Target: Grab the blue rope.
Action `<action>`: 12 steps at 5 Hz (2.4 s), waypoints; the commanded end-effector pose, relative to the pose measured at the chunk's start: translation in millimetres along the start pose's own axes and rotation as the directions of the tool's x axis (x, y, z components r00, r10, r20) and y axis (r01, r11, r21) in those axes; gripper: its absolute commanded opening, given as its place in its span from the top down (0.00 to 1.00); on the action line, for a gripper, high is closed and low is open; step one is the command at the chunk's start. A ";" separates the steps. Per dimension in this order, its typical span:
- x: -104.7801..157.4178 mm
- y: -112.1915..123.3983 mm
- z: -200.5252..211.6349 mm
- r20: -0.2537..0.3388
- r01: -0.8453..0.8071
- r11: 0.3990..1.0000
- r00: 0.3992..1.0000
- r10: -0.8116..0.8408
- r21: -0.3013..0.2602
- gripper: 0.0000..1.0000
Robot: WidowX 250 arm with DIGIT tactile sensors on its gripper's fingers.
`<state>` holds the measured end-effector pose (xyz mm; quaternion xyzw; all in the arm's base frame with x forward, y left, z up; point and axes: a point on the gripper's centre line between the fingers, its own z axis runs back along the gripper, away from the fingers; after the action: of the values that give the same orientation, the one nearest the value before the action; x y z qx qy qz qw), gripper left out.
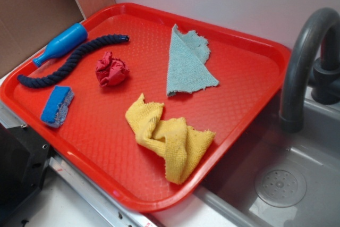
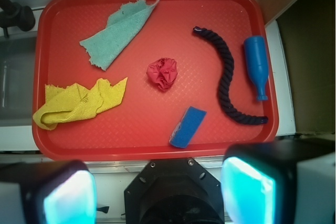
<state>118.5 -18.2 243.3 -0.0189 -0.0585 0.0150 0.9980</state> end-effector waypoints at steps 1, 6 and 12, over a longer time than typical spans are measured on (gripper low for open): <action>0.0 0.0 0.0 0.000 0.000 1.000 1.000 0.000 0.000 0.00; 48.2 104.8 -144.5 -0.028 0.028 0.998 0.999 -0.027 0.057 0.00; 37.5 132.8 -236.4 -0.198 0.012 0.999 0.980 -0.005 0.034 0.00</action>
<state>180.4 107.1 12.0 -0.0041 0.0420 0.0139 0.9990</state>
